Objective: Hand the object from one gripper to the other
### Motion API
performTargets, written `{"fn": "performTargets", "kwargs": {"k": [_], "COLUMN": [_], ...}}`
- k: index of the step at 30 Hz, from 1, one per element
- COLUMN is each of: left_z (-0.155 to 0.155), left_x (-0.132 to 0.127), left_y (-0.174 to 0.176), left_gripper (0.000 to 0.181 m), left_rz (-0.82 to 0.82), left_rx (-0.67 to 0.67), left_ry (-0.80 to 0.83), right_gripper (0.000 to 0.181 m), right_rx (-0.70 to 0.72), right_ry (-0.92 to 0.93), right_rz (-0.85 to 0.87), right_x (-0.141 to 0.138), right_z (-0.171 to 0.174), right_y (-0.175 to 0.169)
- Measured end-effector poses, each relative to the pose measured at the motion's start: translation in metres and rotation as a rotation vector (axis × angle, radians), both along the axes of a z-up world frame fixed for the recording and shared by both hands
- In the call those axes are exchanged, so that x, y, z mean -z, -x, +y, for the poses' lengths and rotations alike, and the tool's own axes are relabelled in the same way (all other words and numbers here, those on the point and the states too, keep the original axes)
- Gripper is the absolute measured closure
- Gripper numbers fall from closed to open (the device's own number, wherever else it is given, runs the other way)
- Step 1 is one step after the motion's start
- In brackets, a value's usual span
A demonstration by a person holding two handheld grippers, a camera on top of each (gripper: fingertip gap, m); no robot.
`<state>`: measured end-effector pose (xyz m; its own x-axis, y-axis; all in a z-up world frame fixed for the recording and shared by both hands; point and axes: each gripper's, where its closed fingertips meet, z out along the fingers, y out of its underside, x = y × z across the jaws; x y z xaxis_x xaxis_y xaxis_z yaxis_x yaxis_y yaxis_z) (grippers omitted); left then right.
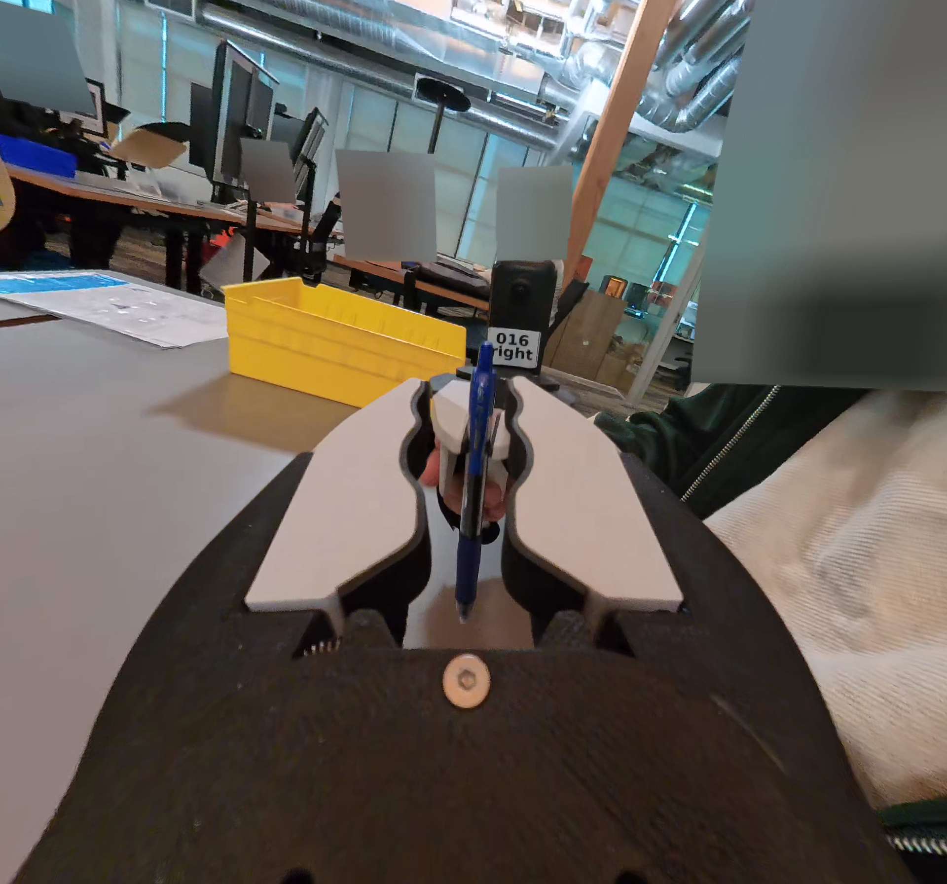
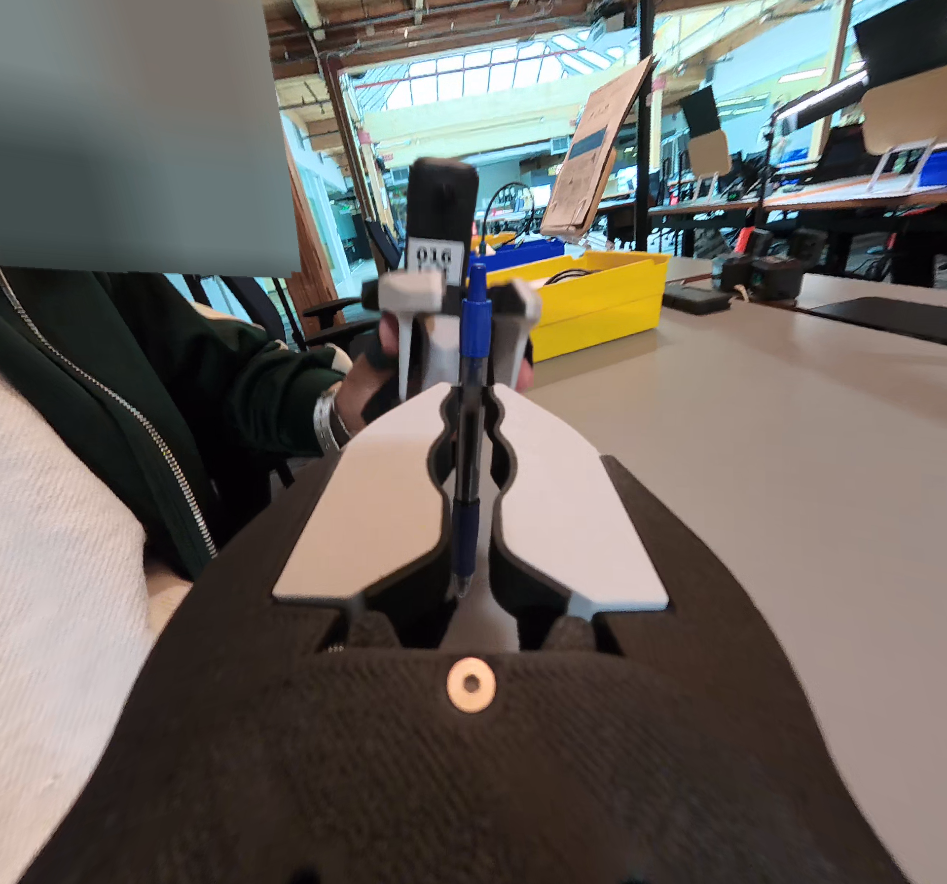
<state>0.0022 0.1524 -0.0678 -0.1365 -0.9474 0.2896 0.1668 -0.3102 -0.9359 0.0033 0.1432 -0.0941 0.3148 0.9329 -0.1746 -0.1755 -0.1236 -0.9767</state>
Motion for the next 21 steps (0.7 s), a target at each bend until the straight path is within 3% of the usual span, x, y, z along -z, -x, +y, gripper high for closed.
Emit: {"fn": "performTargets", "kwargs": {"k": [9,21], "left_z": [-0.020,-0.020], "left_x": [-0.003,-0.003], "left_y": [-0.006,-0.006], "left_gripper": [0.175,0.175], "left_rz": [0.057,0.084], "left_rx": [0.048,0.022], "left_ry": [-0.078,-0.148], "right_gripper": [0.171,0.172], "right_rx": [-0.032,-0.038], "right_ry": [-0.050,-0.045], "right_rz": [-0.101,-0.081], "right_x": [0.011,0.008], "right_z": [-0.011,-0.012], "right_y": [0.018,0.017]}}
